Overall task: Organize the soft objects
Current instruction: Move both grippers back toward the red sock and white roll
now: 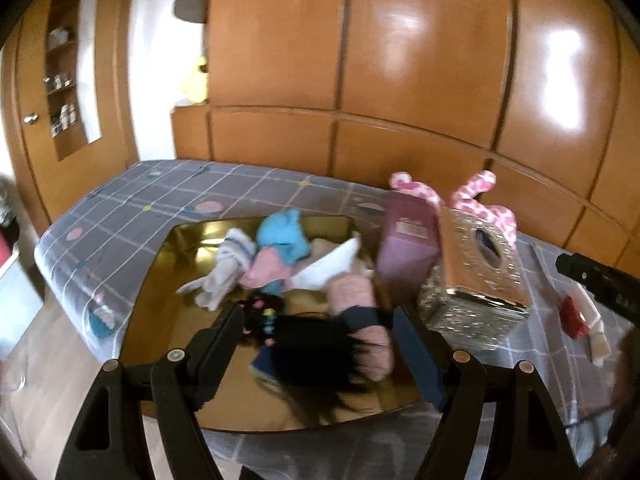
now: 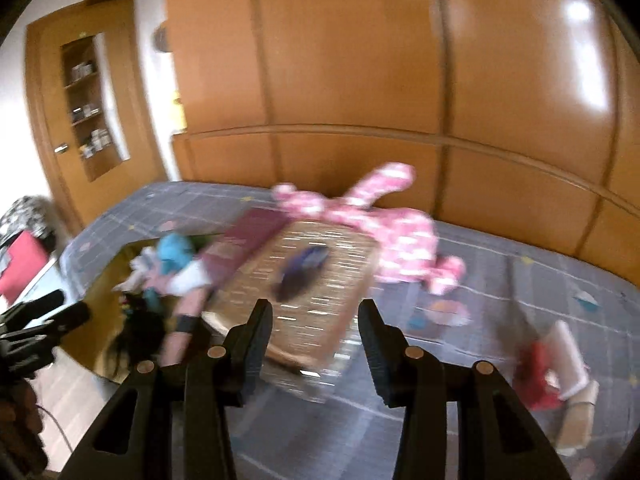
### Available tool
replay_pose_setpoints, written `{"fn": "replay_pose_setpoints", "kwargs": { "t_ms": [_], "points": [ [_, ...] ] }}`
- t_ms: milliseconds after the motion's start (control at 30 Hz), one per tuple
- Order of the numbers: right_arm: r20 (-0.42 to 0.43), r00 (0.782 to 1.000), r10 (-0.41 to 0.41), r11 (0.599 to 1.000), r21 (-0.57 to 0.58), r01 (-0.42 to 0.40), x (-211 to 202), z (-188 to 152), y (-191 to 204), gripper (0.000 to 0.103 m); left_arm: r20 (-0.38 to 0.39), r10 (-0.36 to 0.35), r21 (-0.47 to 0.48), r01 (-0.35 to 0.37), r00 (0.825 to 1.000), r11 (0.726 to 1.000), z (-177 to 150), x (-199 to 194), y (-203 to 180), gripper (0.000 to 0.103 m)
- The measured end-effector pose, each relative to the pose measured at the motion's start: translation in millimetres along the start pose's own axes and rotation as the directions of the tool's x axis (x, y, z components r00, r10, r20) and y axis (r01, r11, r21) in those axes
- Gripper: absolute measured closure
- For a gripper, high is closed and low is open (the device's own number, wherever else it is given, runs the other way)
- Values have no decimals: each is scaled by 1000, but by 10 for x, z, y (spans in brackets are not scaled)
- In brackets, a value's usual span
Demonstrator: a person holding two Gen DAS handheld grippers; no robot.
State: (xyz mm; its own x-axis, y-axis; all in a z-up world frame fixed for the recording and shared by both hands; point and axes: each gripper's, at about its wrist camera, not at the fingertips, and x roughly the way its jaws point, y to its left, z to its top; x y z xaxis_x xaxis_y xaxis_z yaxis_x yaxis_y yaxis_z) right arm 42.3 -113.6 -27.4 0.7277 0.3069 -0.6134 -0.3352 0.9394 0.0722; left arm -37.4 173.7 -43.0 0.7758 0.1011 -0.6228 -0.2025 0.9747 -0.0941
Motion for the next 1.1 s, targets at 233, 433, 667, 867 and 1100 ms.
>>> {"fn": "replay_pose_setpoints", "kwargs": {
  "t_ms": [233,433,667,867,1100],
  "points": [
    [-5,987,-163,970,183,161,-218,-76,-966,58,12,-67,98,66,998,993,78,-57,-394,25],
    [-20,938,-347,895,291,338,-467,-200,-1776,58,1,-131,181,129,991,975,114,-64,-744,24],
    [-102,831,-547,690,507,517,-594,-649,-2720,58,-17,-189,252,187,982,949,145,-47,-1115,23],
    [-111,861,-497,568,708,419,-769,-835,-3101,58,-51,-245,303,249,968,920,135,5,-1445,23],
    [-118,884,-452,552,741,381,-714,-848,-3131,58,-134,-313,337,341,940,878,95,174,-1918,23]
  ]
}}
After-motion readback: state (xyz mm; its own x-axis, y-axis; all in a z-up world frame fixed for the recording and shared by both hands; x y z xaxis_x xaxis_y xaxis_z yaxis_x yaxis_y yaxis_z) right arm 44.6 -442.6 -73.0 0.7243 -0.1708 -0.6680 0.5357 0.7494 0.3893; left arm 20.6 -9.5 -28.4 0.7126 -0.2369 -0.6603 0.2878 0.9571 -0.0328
